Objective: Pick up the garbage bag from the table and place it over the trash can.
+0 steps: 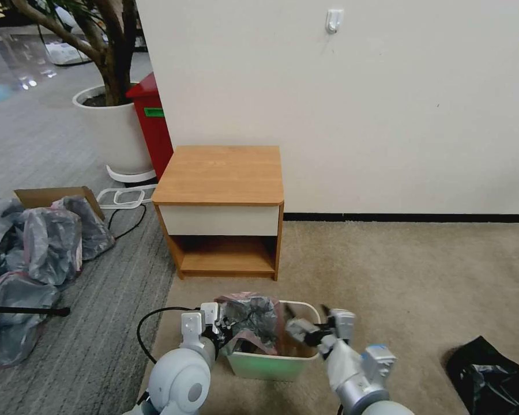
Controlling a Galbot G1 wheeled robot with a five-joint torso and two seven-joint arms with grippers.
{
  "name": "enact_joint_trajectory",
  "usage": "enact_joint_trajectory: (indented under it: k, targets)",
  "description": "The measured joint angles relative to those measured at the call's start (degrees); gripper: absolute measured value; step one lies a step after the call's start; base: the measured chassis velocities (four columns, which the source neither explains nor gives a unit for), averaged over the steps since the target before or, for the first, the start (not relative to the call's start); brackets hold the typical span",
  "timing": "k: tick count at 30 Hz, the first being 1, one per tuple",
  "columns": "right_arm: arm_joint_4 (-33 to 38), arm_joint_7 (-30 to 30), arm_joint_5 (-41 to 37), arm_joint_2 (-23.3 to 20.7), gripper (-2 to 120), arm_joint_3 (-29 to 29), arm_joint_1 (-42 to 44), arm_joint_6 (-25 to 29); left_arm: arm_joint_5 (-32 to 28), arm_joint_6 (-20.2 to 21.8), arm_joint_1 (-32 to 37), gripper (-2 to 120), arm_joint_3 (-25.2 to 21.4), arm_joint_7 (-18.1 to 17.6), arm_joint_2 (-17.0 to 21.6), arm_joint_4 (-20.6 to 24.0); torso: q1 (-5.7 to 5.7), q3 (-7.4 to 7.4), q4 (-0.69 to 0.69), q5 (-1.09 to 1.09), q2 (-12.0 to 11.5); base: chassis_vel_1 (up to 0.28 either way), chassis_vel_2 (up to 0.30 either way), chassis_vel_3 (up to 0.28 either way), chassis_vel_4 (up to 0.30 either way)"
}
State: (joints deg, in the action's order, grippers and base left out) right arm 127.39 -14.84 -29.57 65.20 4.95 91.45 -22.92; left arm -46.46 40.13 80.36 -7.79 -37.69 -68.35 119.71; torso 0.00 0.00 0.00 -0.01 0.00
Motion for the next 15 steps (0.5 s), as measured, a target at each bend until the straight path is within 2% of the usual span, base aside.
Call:
enact_joint_trajectory:
  k: [3,4,7,15]
  targets:
    - [-0.9,-3.1,-0.6,0.9,100,-2.6,-2.0,-2.6,0.9,-2.8,1.4,5,-0.9,3.2,0.3,0.1,0.00,0.00,0.00,-0.01,0.0,0.000,0.000,0.000,0.000]
    - [-0.9,-3.1,-0.6,0.9,100,-2.6,-2.0,-2.6,0.9,-2.8,1.4,5,-0.9,3.2,0.3,0.1,0.00,0.00,0.00,-0.01,0.0,0.000,0.000,0.000,0.000]
    - [-1.1,-5.4,-1.4,2.4,100,-3.4,-2.3,-2.8,2.1,-5.2,2.8,5,-2.2,6.6,0.6,0.1,0.00,0.01,-0.01,-0.02,0.0,0.000,0.000,0.000,0.000]
    - [-1.7,-6.1,-1.8,4.0,99,-3.7,-3.0,-2.6,2.4,-7.2,4.3,3,-3.9,9.2,0.8,1.6,0.01,0.01,-0.01,0.00,0.0,0.000,0.000,0.000,0.000]
